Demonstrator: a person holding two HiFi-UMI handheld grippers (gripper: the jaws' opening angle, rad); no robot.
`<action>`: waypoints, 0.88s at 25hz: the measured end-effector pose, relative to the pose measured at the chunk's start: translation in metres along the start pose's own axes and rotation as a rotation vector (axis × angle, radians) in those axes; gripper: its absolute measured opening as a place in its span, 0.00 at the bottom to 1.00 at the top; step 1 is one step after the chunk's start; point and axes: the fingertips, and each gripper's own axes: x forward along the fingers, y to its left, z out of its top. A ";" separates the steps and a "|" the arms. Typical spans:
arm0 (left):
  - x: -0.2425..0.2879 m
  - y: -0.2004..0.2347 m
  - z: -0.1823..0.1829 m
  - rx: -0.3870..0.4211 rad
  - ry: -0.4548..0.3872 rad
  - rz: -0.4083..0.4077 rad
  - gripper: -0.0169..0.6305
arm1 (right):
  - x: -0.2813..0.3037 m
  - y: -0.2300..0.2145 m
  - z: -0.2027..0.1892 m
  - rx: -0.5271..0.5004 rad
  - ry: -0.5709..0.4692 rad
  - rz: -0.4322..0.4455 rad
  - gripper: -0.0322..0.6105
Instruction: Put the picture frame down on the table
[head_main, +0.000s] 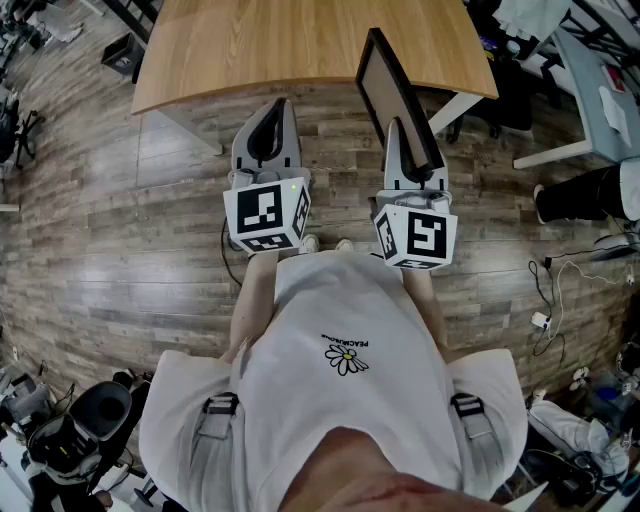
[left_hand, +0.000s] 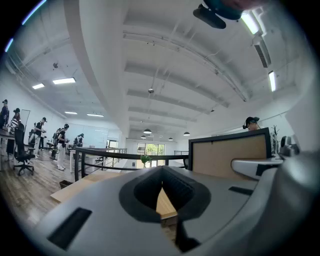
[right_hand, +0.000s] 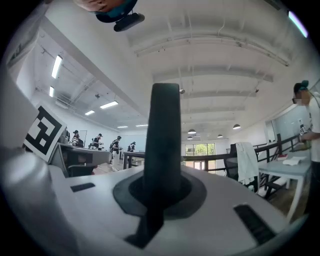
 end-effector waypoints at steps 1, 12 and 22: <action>0.002 0.000 0.001 0.005 0.002 0.006 0.05 | 0.002 -0.001 0.001 -0.004 -0.004 0.004 0.08; 0.014 -0.009 -0.005 0.021 0.024 0.050 0.05 | 0.003 -0.016 -0.005 0.012 -0.010 0.054 0.08; 0.014 -0.009 0.007 0.065 -0.093 0.111 0.05 | 0.001 -0.039 -0.026 0.078 -0.001 0.060 0.08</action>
